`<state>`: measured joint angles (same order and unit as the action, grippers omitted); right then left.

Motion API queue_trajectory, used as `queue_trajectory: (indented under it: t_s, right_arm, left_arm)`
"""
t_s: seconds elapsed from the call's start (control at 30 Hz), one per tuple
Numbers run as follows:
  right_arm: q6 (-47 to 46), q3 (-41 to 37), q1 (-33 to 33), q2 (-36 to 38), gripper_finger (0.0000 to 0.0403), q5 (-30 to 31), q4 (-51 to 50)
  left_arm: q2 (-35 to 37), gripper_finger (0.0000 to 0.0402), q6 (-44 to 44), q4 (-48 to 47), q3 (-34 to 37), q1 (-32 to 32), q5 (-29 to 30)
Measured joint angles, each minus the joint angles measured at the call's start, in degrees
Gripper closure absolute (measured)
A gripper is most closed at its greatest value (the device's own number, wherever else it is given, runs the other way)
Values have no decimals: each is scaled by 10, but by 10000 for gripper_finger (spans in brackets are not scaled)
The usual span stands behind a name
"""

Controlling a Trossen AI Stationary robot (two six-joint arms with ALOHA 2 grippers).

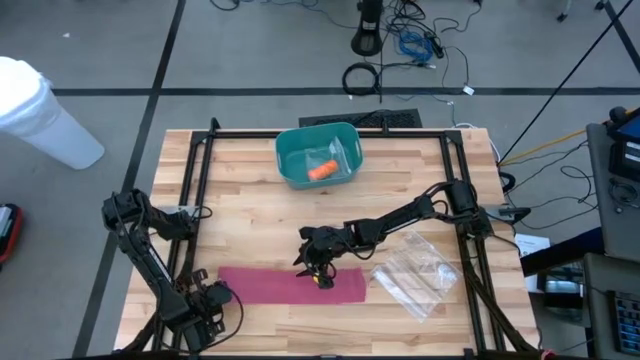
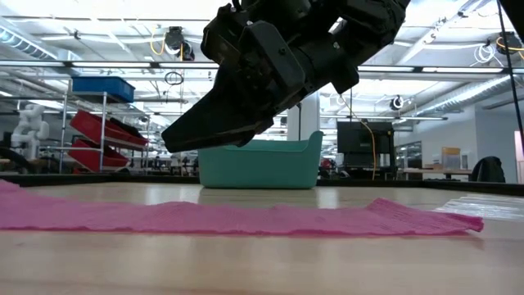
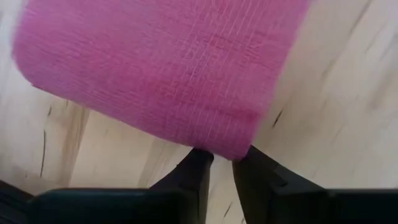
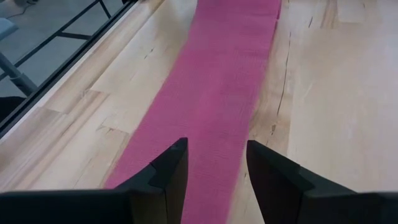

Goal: Roll bandage
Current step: Roll the pink bandage

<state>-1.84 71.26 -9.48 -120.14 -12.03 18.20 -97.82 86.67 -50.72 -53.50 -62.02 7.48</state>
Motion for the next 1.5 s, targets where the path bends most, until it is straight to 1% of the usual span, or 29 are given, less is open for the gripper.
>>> queue_trajectory:
  t_s: [0.07, 0.13, 0.2, 0.37, 0.57, 0.67, 0.77, 0.83, 0.9, 1.03, 1.13, 1.23, 1.3, 1.33, 1.43, 1.5]
  right_arm:
    - [-1, 0, 0, 0, 255, 0, 0]
    - [-1, 0, 0, 0, 255, 0, 0]
    - [-3, 0, 0, 0, 255, 0, 0]
    - [-5, 0, 0, 0, 255, 0, -3]
    - [-10, 0, 0, 0, 261, 3, -9]
    - [-14, 0, 0, 0, 277, 26, -10]
    - [10, 0, 0, 0, 297, 30, -10]
    - [23, 0, 0, 2, 306, 30, -10]
    - [35, 0, 0, 9, 310, 30, -8]
    - [66, 0, 0, 40, 305, 30, -15]
    - [109, 0, -4, 78, 292, 37, -53]
    - [158, 0, -21, 118, 280, 94, -120]
    - [186, 0, -46, 139, 276, 125, -157]
    - [196, 0, -63, 148, 276, 144, -167]
    - [238, 0, -117, 167, 281, 231, -187]
    - [260, 0, -144, 169, 287, 281, -192]
  left_arm:
    - [-1, 350, 0, -3, -1, 0, -2]
    - [-2, 379, 0, -13, -5, 0, -1]
    - [-3, 393, 0, -31, -9, -1, 16]
    - [-4, 399, -1, -49, -9, 1, 74]
    - [-4, 400, -14, -62, -9, 1, 105]
    - [-4, 401, -38, -63, -10, 1, 123]
    - [-3, 401, -114, -63, -23, 2, 158]
    - [-3, 401, -183, -63, -33, 6, 184]
    - [-3, 401, -271, -62, -46, 16, 201]
    - [-2, 401, -457, -52, -60, 42, 228]
    - [-2, 401, -524, -52, -62, 69, 260]
    - [-2, 401, -580, -41, -62, 92, 298]
    - [-2, 401, -627, -15, -62, 103, 320]
    - [-1, 401, -653, 2, -63, 109, 322]
    - [1, 401, -727, 43, -75, 125, 321]
    - [1, 401, -772, 54, -89, 135, 320]
